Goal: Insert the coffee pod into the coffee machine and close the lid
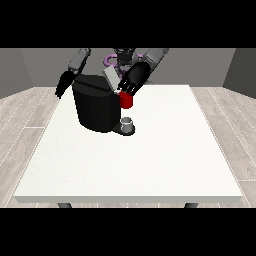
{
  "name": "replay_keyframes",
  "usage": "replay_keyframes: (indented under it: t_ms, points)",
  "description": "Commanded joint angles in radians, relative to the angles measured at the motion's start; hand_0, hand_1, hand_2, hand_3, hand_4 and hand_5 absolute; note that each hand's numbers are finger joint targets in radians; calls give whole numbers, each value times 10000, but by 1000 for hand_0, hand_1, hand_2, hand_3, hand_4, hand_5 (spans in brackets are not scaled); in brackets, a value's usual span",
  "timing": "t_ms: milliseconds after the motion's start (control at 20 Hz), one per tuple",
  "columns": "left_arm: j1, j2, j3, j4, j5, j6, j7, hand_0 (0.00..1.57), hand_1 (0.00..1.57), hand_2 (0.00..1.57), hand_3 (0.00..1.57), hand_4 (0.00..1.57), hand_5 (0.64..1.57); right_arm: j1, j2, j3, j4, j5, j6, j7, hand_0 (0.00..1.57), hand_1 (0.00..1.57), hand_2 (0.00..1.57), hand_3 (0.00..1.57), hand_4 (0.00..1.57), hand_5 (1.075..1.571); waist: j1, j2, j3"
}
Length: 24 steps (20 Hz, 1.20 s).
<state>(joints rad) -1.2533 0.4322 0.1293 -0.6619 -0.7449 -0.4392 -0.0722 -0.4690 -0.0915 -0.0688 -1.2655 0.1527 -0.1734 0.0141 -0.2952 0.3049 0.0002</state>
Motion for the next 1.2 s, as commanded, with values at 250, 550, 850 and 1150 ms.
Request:
replay_keyframes:
  t_ms: [250,550,850,1150]
  points:
    - [-151,94,129,284,-141,459,-53,1225,1225,1261,1206,376,1571,173,490,497,-204,390,-390,18,0,0,0,0,0,1571,-172,79,-2]
    - [80,-98,-122,4,-314,803,-533,1202,1202,1218,1176,360,1571,320,183,-21,85,25,-224,-441,0,0,0,0,0,1571,-27,66,1]
    - [-4,462,-362,243,-869,1081,-660,1209,1209,1228,1132,0,1571,216,234,221,-244,149,-184,-20,0,0,0,0,0,1571,-270,192,-1]
    - [20,304,-765,269,-1307,1224,-784,1160,1160,1178,1050,0,1571,-191,212,117,-95,170,-306,424,0,0,0,0,0,1571,-4,158,-1]
